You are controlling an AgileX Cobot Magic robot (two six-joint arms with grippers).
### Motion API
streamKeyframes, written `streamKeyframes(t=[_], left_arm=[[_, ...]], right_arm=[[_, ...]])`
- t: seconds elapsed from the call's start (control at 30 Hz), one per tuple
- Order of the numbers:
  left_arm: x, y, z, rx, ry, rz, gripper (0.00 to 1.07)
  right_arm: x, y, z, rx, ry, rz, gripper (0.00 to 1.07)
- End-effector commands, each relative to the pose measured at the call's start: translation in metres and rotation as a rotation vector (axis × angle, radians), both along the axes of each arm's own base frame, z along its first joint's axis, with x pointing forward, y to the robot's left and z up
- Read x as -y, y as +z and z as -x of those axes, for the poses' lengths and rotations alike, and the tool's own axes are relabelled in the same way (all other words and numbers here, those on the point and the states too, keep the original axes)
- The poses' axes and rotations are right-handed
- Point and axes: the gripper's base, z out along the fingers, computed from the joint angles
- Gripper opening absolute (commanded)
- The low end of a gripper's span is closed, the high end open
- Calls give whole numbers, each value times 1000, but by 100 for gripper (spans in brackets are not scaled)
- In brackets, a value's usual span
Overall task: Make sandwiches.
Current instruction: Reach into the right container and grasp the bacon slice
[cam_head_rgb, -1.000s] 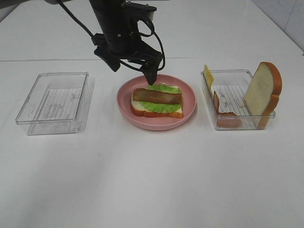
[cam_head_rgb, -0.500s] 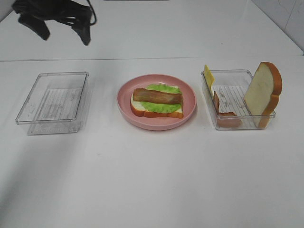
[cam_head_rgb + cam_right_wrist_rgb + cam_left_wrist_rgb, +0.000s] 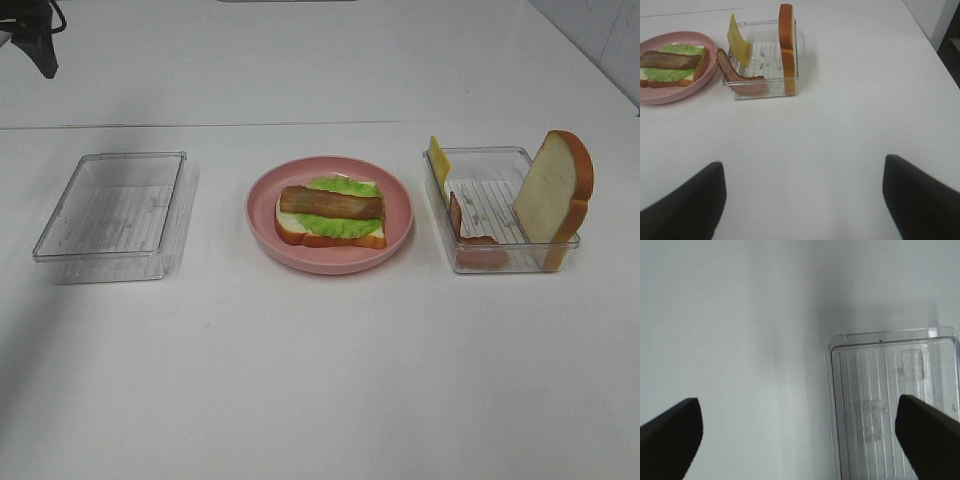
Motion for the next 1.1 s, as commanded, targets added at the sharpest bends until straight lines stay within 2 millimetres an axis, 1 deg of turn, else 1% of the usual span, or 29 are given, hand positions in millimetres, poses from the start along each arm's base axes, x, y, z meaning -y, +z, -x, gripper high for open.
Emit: streamKeyframes(t=[0.03, 0.07, 0.13, 0.2, 0.23, 0.27, 0.3, 0.37, 0.4, 0.43, 0.47, 0.5, 0.53, 0.57, 0.6, 0.63, 0.67, 0.7, 0.73, 0.77, 0.8, 0.87, 0.9, 0.93, 0.97, 1.0, 1.03, 1.07, 1.1], left_arm=[[4, 8, 20, -101, -10, 8, 100], [6, 12, 34, -124, -15, 3, 100], [7, 14, 41, -134, -17, -2, 100], [6, 23, 68, -136, -18, -31, 100], [6, 23, 68, -136, -18, -31, 100], [6, 24, 88, -131, -20, -34, 100], [6, 24, 88, -131, -20, -34, 100], [6, 32, 120, -94, -20, -32, 100], [6, 32, 120, -94, -20, -32, 100], [7, 41, 146, -70, -21, -33, 100], [7, 41, 146, -70, -21, -33, 100], [7, 43, 161, -60, -21, -33, 100], [7, 44, 187, -42, -21, -34, 100], [7, 44, 187, -42, -21, -34, 100], [7, 47, 213, 0, -20, -32, 100], [7, 49, 228, 23, -19, -29, 100], [7, 49, 228, 23, -19, -29, 100], [8, 49, 253, 58, -15, -24, 100], [8, 48, 268, 73, -12, -23, 100], [8, 48, 268, 73, -12, -23, 100], [8, 46, 296, 103, -10, -23, 100], [8, 46, 307, 118, -10, -23, 100], [8, 42, 332, 157, -9, -23, 100], [8, 42, 332, 157, -9, -23, 100], [8, 39, 352, 196, -12, -26, 100], [8, 39, 363, 226, -12, -26, 100], [8, 39, 363, 226, -12, -26, 100], [9, 36, 384, 278, -11, -25, 100], [9, 34, 392, 297, -12, -16, 100]], right_arm=[[1, 0, 4, 39, -4, -3, 80], [1, 0, 4, 39, -4, -3, 80], [1, 0, 4, 39, -4, -3, 80], [1, 0, 4, 39, -4, -3, 80], [1, 0, 4, 39, -4, -3, 80], [1, 0, 4, 39, -4, -3, 80], [1, 0, 4, 39, -4, -3, 80], [1, 0, 4, 39, -4, -3, 80], [1, 0, 4, 39, -4, -3, 80], [1, 0, 4, 39, -4, -3, 80], [1, 0, 4, 39, -4, -3, 80], [1, 0, 4, 39, -4, -3, 80], [1, 0, 4, 39, -4, -3, 80], [1, 0, 4, 39, -4, -3, 80], [1, 0, 4, 39, -4, -3, 80], [1, 0, 4, 39, -4, -3, 80], [1, 0, 4, 39, -4, -3, 80], [1, 0, 4, 39, -4, -3, 80], [1, 0, 4, 39, -4, -3, 80], [1, 0, 4, 39, -4, -3, 80], [1, 0, 4, 39, -4, -3, 80], [1, 0, 4, 39, -4, -3, 80], [1, 0, 4, 39, -4, -3, 80], [1, 0, 4, 39, -4, -3, 80], [1, 0, 4, 39, -4, -3, 80], [1, 0, 4, 39, -4, -3, 80], [1, 0, 4, 39, -4, -3, 80], [1, 0, 4, 39, -4, -3, 80], [1, 0, 4, 39, -4, -3, 80]])
